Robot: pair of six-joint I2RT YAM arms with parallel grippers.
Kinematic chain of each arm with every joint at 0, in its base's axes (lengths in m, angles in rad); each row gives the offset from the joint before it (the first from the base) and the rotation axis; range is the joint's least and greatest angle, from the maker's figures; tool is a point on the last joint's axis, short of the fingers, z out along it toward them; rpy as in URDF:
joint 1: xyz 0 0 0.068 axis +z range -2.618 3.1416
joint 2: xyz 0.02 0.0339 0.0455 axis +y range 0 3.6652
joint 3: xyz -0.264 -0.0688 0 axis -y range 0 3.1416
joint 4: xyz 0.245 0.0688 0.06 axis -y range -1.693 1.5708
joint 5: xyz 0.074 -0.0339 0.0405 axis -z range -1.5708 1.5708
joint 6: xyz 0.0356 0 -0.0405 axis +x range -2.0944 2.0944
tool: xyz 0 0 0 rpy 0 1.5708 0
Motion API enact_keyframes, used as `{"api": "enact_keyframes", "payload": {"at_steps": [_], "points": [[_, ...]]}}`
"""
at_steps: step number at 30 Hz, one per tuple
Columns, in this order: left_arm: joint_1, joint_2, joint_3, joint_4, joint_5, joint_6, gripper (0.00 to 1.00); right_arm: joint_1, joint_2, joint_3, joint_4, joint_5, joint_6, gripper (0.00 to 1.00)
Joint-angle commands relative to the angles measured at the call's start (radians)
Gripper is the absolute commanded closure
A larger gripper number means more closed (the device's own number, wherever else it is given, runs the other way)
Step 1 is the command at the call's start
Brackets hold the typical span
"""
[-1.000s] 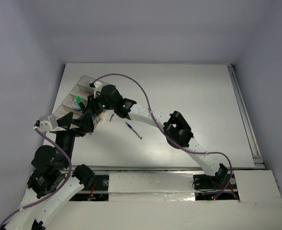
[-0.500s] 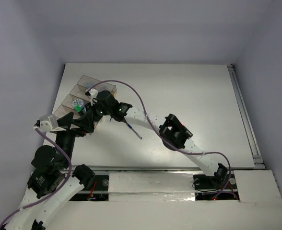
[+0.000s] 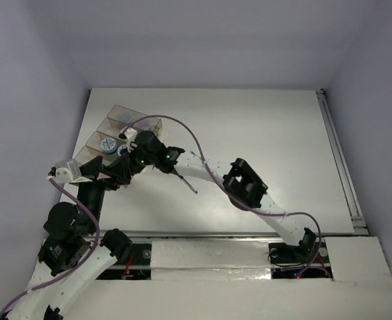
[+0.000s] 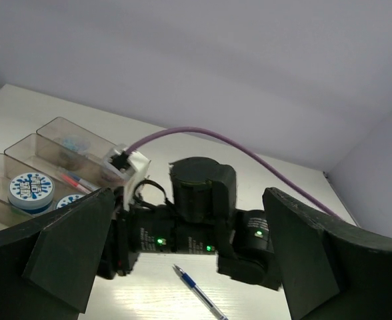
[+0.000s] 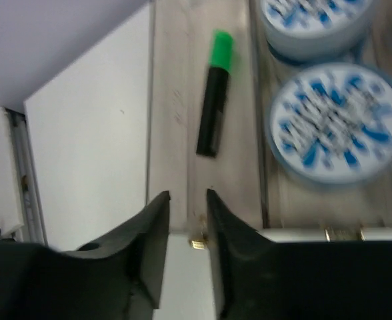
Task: Sort the stationery into containers
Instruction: Place the pen in the storage box, then pick up the pen from the center of the board.
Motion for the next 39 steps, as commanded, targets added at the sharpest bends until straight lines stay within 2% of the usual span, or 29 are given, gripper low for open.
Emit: {"api": "enact_keyframes", "payload": {"at_steps": [1, 2, 4, 5, 6, 8, 9, 11, 12, 14, 16, 20, 21, 23, 25, 31, 39], "points": [[0.0, 0.002, -0.005, 0.041, 0.006, 0.005, 0.08, 0.006, -0.238, -0.193, 0.159, 0.137, -0.004, 0.75], [0.0, -0.003, -0.007, 0.041, 0.005, 0.005, 0.09, 0.006, -0.291, -0.356, 0.19, 0.201, -0.003, 0.86], [0.0, -0.011, -0.007, 0.041, 0.006, 0.004, 0.09, -0.019, -0.463, -0.521, 0.243, 0.263, 0.007, 0.97], [0.0, -0.014, -0.007, 0.042, 0.009, 0.005, 0.1, -0.045, -0.52, -0.678, 0.236, 0.33, 0.019, 1.0], [0.0, -0.017, -0.008, 0.044, 0.011, 0.005, 0.11, -0.06, -0.633, -0.756, 0.218, 0.365, 0.031, 1.0], [0.0, -0.023, -0.008, 0.044, 0.025, 0.005, 0.11, -0.101, -0.742, -0.896, 0.153, 0.457, 0.092, 1.0], [0.0, -0.024, -0.008, 0.049, 0.029, 0.004, 0.12, -0.15, -0.849, -1.021, 0.062, 0.485, 0.123, 1.0], [0.0, -0.029, -0.007, 0.052, 0.046, 0.004, 0.12, -0.21, -0.951, -1.126, -0.04, 0.543, 0.216, 1.0], [0.0, -0.029, -0.007, 0.053, 0.049, 0.005, 0.12, -0.271, -0.999, -1.201, -0.153, 0.557, 0.246, 1.0], [0.0, -0.037, -0.008, 0.055, 0.058, 0.005, 0.12, -0.328, -1.103, -1.247, -0.271, 0.576, 0.299, 1.0], [0.0, -0.041, -0.008, 0.055, 0.065, 0.005, 0.12, -0.385, -1.143, -1.267, -0.42, 0.605, 0.306, 0.94], [0.0, -0.052, -0.008, 0.058, 0.081, 0.004, 0.12, -0.436, -1.154, -1.22, -0.62, 0.656, 0.294, 0.59], [0.0, -0.054, -0.008, 0.056, 0.081, 0.005, 0.12, -0.436, -1.151, -1.214, -0.655, 0.643, 0.281, 0.55], [0.0, -0.066, -0.008, 0.055, 0.08, 0.002, 0.12, -0.462, -1.142, -1.206, -0.675, 0.598, 0.245, 0.51], [0.0, -0.077, -0.008, 0.052, 0.077, 0.004, 0.12, -0.462, -1.116, -1.202, -0.7, 0.571, 0.199, 0.51], [0.0, -0.09, -0.008, 0.05, 0.078, 0.002, 0.13, -0.473, -1.034, -1.209, -0.724, 0.488, 0.106, 0.35], [0.0, -0.084, -0.008, 0.05, 0.078, 0.004, 0.13, -0.473, -0.973, -1.225, -0.675, 0.445, 0.066, 0.34]]}}
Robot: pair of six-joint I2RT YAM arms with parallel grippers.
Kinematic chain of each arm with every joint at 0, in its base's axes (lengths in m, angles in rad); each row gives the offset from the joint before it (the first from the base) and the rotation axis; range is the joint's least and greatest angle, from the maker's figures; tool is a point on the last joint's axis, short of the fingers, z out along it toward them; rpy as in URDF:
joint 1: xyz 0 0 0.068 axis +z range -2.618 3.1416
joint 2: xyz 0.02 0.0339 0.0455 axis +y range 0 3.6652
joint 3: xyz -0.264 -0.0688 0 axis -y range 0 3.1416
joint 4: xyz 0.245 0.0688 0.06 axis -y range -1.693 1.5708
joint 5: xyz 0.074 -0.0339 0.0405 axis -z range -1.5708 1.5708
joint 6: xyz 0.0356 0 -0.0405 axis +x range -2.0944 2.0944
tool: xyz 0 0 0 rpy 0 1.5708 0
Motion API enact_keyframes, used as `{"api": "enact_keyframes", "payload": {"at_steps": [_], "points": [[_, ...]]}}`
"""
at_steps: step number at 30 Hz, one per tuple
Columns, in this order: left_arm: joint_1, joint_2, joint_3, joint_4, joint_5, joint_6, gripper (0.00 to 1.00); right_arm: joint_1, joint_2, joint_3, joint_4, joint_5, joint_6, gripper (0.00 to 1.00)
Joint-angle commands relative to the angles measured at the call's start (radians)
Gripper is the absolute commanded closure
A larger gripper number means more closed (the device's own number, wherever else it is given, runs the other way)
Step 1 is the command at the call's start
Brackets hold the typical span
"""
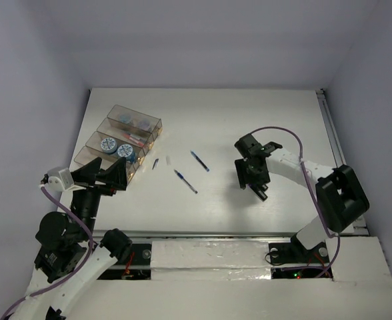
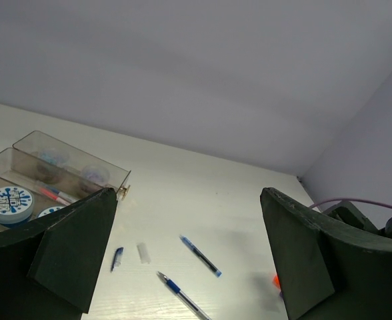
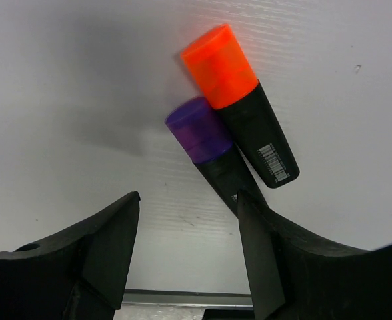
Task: Sort the stationery into containers
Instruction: Pick up the pen from the center of the board.
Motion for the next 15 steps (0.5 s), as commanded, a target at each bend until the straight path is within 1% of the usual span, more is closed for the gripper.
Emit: {"api": "enact_keyframes", "payload": {"at_steps": [1, 15], "points": [[0.0, -0.007, -0.004, 0.043, 0.01, 0.002, 0.13, -0.001, 0.021, 0.012, 0.009, -0.021, -0.036, 0.34], [0.0, -0.01, -0.004, 0.041, 0.007, 0.005, 0.14, -0.038, 0.112, 0.064, -0.006, 0.016, -0.073, 0.34]]}}
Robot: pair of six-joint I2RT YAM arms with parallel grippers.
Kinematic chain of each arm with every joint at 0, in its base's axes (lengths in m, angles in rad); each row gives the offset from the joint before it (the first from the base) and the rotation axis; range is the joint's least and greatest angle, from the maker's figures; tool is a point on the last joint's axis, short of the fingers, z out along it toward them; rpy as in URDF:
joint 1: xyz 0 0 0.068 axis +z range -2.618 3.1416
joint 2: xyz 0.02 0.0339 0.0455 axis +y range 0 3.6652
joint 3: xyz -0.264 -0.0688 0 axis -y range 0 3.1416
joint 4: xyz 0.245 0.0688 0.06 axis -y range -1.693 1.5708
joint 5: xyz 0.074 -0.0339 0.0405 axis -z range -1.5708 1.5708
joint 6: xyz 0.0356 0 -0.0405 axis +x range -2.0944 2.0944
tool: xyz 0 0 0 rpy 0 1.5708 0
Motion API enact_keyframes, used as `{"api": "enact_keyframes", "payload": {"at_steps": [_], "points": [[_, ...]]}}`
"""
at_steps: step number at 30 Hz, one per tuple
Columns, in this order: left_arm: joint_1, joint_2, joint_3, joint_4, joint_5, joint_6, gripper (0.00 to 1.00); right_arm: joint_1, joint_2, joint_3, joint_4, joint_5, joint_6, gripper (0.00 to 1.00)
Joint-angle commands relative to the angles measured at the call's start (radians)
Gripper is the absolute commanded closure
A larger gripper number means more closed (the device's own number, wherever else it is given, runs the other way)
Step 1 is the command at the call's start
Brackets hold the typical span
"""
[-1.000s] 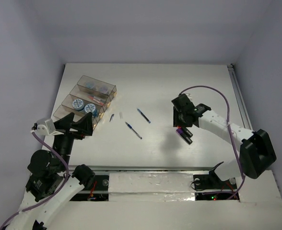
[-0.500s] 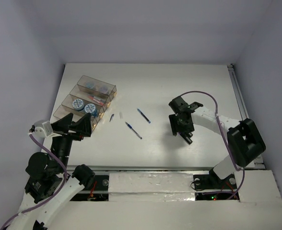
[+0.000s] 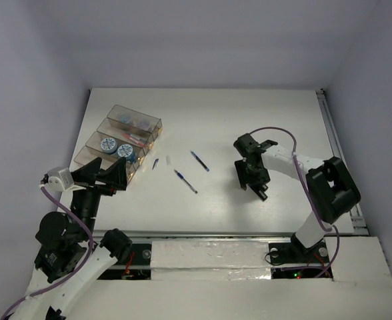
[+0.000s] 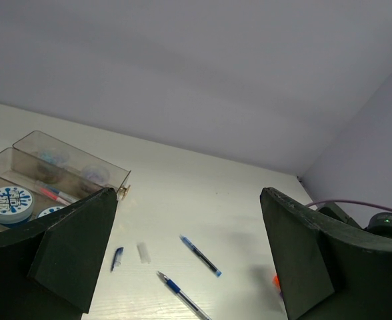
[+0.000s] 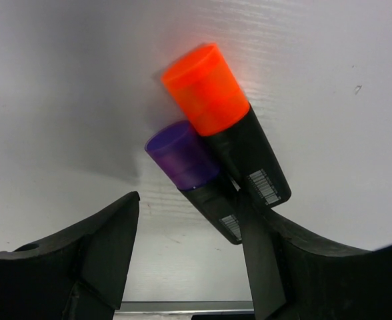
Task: Sort the stationery into containers
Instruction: Pick up the pen from the center of the board.
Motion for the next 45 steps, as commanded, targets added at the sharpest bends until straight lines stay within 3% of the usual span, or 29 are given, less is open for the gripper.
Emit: {"api": "enact_keyframes", "payload": {"at_steps": [1, 13, 21, 25, 27, 30, 39, 45], "points": [[0.0, -0.01, -0.004, 0.041, 0.007, 0.005, 0.14, -0.01, 0.025, 0.049, -0.007, 0.019, -0.025, 0.34], [0.0, -0.008, -0.007, 0.046, 0.012, 0.007, 0.14, 0.016, -0.014, -0.008, 0.065, -0.11, 0.02, 0.49], [0.0, -0.004, -0.007, 0.046, 0.013, 0.007, 0.14, 0.049, 0.032, -0.008, 0.102, -0.097, 0.037, 0.71], [0.0, 0.001, -0.007, 0.047, 0.013, 0.007, 0.14, 0.076, 0.021, 0.036, 0.105, -0.094, 0.032, 0.77], [0.0, -0.001, -0.007, 0.047, 0.013, 0.007, 0.14, 0.086, 0.016, 0.05, 0.104, -0.094, 0.023, 0.74], [0.0, -0.001, -0.007, 0.047, 0.013, 0.008, 0.14, 0.096, 0.047, 0.066, 0.087, -0.087, 0.014, 0.57], [0.0, -0.002, -0.007, 0.046, 0.015, 0.008, 0.14, 0.096, 0.088, 0.023, 0.121, -0.079, 0.025, 0.5], [0.0, -0.005, -0.007, 0.046, 0.013, 0.008, 0.14, 0.125, 0.052, 0.062, 0.113, -0.058, 0.032, 0.76]]}}
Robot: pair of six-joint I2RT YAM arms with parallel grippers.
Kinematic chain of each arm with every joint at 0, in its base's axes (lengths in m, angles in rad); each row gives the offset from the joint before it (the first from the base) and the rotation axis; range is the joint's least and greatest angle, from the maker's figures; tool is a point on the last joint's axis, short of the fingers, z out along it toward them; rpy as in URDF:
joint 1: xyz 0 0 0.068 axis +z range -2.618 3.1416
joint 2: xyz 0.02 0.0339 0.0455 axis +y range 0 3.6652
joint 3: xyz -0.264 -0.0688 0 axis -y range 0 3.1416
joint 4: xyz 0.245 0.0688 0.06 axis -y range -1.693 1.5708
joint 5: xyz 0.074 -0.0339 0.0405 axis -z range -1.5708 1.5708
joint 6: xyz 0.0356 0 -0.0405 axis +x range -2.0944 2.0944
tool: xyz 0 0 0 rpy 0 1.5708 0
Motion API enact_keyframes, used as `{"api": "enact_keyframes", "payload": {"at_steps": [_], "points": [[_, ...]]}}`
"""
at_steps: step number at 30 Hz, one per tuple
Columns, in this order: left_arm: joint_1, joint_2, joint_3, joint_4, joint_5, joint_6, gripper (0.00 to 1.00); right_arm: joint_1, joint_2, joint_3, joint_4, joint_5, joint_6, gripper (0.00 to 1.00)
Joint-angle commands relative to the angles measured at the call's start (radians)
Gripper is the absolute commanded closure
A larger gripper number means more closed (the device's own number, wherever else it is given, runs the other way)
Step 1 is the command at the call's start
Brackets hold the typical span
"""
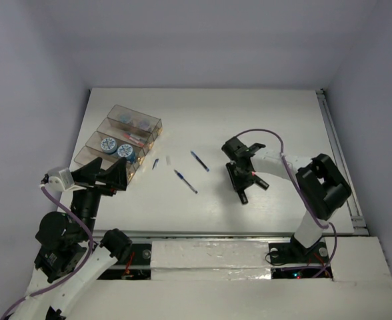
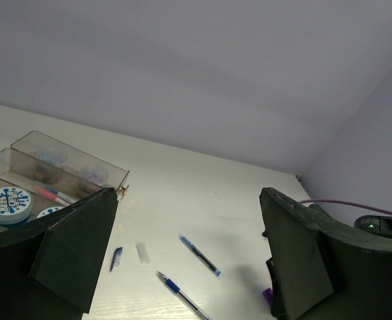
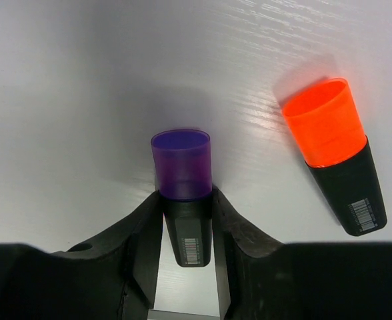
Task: Sort the stationery into containers
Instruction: Pick up the pen from the center of the board, then place the pen in the storage box.
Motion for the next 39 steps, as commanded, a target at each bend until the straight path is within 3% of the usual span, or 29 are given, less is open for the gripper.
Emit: {"api": "enact_keyframes", "payload": {"at_steps": [1, 8, 13, 18, 22, 26, 30, 39], "points": [[0.0, -0.005, -0.007, 0.046, 0.006, 0.01, 0.14, 0.039, -0.035, 0.045, 0.023, 0.021, 0.01, 0.77], [0.0, -0.004, -0.007, 0.046, 0.007, 0.01, 0.15, 0.122, -0.054, 0.292, 0.077, -0.047, -0.025, 0.8], [0.0, -0.002, -0.007, 0.049, -0.004, 0.008, 0.15, 0.212, 0.094, 0.486, 0.374, -0.272, -0.016, 0.8], [0.0, -0.007, -0.007, 0.047, -0.034, 0.007, 0.15, 0.246, 0.271, 0.622, 0.758, -0.496, 0.119, 0.79], [0.0, -0.011, -0.007, 0.046, -0.039, 0.007, 0.15, 0.278, 0.444, 0.747, 0.968, -0.574, 0.231, 0.79], [0.0, -0.016, -0.007, 0.043, -0.041, 0.005, 0.15, 0.303, 0.604, 0.937, 0.993, -0.57, 0.252, 0.78], [0.0, -0.021, -0.007, 0.043, -0.036, 0.005, 0.15, 0.321, 0.734, 1.189, 0.881, -0.526, 0.199, 0.78], [0.0, -0.027, -0.008, 0.046, -0.025, 0.005, 0.15, 0.341, 0.868, 1.332, 0.798, -0.456, 0.144, 0.76]]}}
